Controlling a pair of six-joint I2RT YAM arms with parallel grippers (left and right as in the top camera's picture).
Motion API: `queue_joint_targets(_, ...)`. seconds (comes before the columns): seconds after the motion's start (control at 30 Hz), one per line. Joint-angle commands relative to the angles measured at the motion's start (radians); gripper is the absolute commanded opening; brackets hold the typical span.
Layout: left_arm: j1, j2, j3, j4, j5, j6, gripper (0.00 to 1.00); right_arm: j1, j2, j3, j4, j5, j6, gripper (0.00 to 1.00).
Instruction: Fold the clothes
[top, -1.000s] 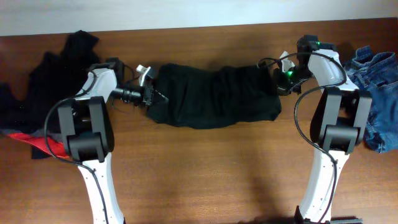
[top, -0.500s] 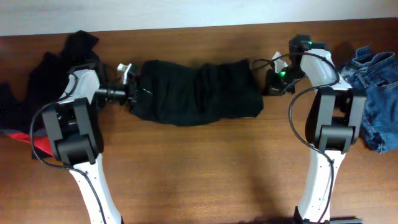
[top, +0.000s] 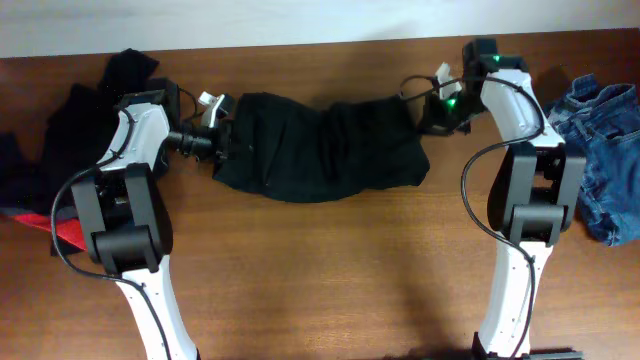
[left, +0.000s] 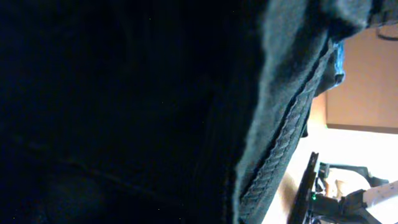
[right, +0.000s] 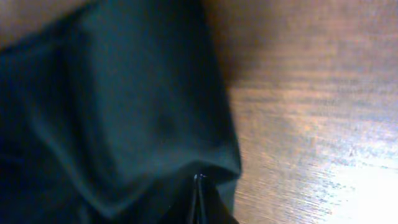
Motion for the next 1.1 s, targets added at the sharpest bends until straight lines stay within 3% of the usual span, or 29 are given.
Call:
queue_joint_targets(0.0, 0.003, -0.045, 0.016, 0.006, -0.050, -0.049, 0.01, 0.000, -0.020, 0.051, -0.002, -0.041, 0.016, 0.04)
queue_joint_targets(0.57, 0.001, -0.058, 0.047, 0.007, -0.089, -0.123, 0.01, 0.034, -0.008, -0.140, 0.067, -0.008, 0.030, 0.04)
queue_joint_targets(0.67, -0.021, -0.079, 0.081, 0.007, -0.226, -0.183, 0.01, 0.039, 0.018, -0.156, 0.073, -0.005, 0.030, 0.04)
queue_joint_targets(0.83, -0.083, -0.126, 0.114, 0.010, -0.316, -0.191, 0.01, 0.066, 0.062, -0.183, 0.097, 0.002, 0.030, 0.04)
queue_joint_targets(1.07, -0.267, -0.162, 0.148, 0.044, -0.456, -0.241, 0.01, 0.119, 0.105, -0.199, 0.123, 0.007, 0.033, 0.04)
